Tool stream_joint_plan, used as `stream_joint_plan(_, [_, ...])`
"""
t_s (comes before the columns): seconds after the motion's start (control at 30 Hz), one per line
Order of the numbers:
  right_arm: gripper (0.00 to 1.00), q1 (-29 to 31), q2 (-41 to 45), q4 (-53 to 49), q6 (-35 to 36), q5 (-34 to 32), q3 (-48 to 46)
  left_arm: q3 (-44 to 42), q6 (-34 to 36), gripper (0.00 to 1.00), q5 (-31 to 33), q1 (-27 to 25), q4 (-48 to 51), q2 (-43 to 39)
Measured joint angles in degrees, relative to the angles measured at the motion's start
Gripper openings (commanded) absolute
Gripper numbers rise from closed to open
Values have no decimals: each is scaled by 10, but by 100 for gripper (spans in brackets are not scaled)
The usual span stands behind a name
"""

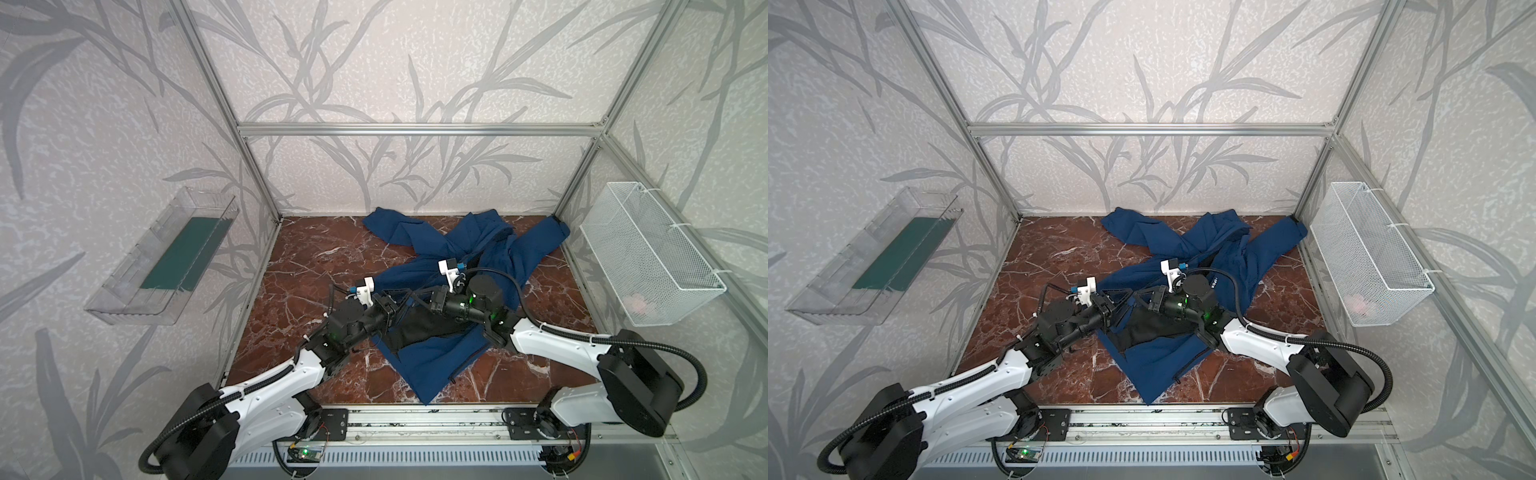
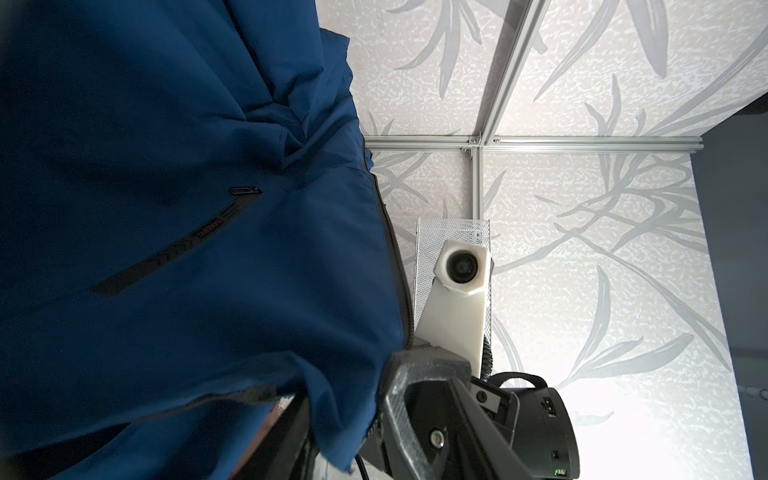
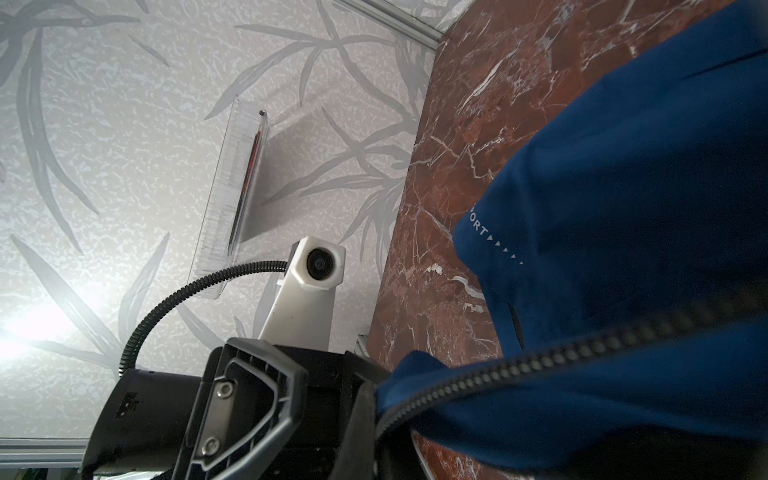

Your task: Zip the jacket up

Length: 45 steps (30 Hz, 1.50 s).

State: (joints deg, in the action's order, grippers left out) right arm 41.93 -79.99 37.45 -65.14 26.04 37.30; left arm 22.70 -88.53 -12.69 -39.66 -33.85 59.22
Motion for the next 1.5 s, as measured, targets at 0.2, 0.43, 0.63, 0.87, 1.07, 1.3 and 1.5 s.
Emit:
stream_joint_plan(0.2, [0,0,8,6,-3,0,-8,-16,2,8,22,0,-7,-5])
stream_joint_plan(0.43, [31,0,15,9,-9,0,-13,-17,7,0,33,-1,0,-19])
stream_joint_plan(0.63, [19,0,32,8,-10,0,-33,-17,11,0,41,-1,15,-38])
stream_joint_plan(0.87, [23,0,32,9,-13,1,-33,-17,14,0,39,-1,23,-38])
stream_joint_plan(1.07, [22,0,24,21,-15,7,-33,-17,15,0,36,-1,24,-37])
stream_joint_plan(1.3, [0,0,12,30,-25,15,-25,-17,15,12,34,-1,26,-36])
stream_joint_plan(1.5, [0,0,12,35,-25,15,-25,-17,16,39,34,-1,19,-34])
